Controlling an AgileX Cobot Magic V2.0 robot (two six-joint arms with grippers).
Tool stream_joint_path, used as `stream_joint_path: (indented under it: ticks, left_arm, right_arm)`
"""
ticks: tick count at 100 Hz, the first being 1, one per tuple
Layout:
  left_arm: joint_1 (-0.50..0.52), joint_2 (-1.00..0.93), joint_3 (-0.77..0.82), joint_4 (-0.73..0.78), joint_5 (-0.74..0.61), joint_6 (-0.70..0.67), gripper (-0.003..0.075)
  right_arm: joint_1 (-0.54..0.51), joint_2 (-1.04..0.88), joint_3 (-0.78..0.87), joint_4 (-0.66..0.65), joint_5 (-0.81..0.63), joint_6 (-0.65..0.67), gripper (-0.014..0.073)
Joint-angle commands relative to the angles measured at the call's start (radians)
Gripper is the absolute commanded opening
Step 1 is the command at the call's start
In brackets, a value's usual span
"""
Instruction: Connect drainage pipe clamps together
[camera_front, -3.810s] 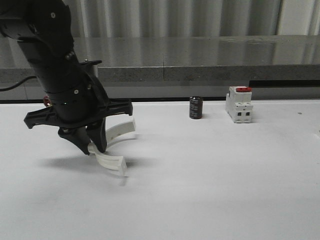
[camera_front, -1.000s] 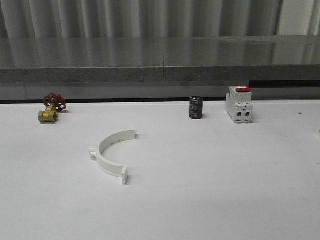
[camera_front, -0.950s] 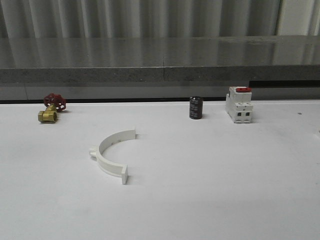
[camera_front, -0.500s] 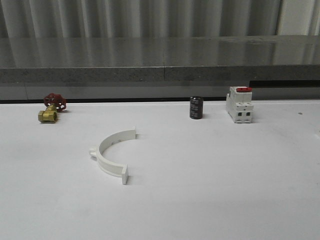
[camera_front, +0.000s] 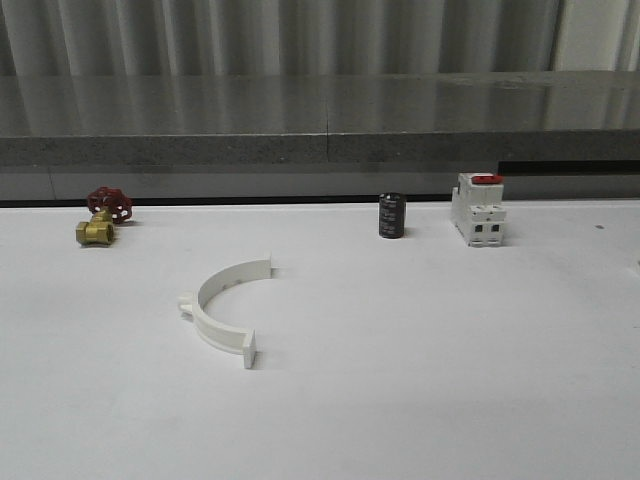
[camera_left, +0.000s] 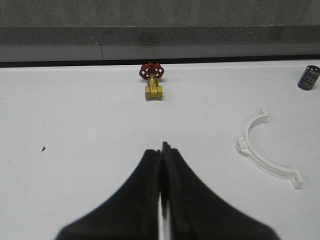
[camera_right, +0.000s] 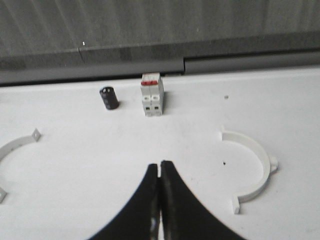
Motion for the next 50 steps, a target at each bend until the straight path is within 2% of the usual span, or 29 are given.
stream_joint_path:
  ticks: [1, 20, 39, 44, 50]
  left_arm:
    - [-0.005, 0.004, -0.027, 0.001, -0.07, -0.001, -0.0021]
    - [-0.005, 0.004, -0.027, 0.001, -0.07, -0.001, -0.0021]
    - [-0.005, 0.004, -0.027, 0.001, -0.07, -0.001, -0.0021]
    - [-0.005, 0.004, -0.027, 0.001, -0.07, -0.001, -0.0021]
    - [-0.005, 0.004, -0.027, 0.001, -0.07, -0.001, -0.0021]
  right_arm:
    - [-0.004, 0.147, -0.127, -0.005, 0.01, -0.005, -0.0066]
    - [-0.004, 0.379, -0.262, -0.004, 0.035, -0.005, -0.0066]
    - [-0.004, 0.504, -0.277, -0.004, 0.037, -0.005, -0.0059]
    - [-0.004, 0.525, -0.277, -0.004, 0.05, -0.005, -0.0021]
    - [-0.004, 0.546, -0.277, -0.004, 0.065, -0.005, 0.0082]
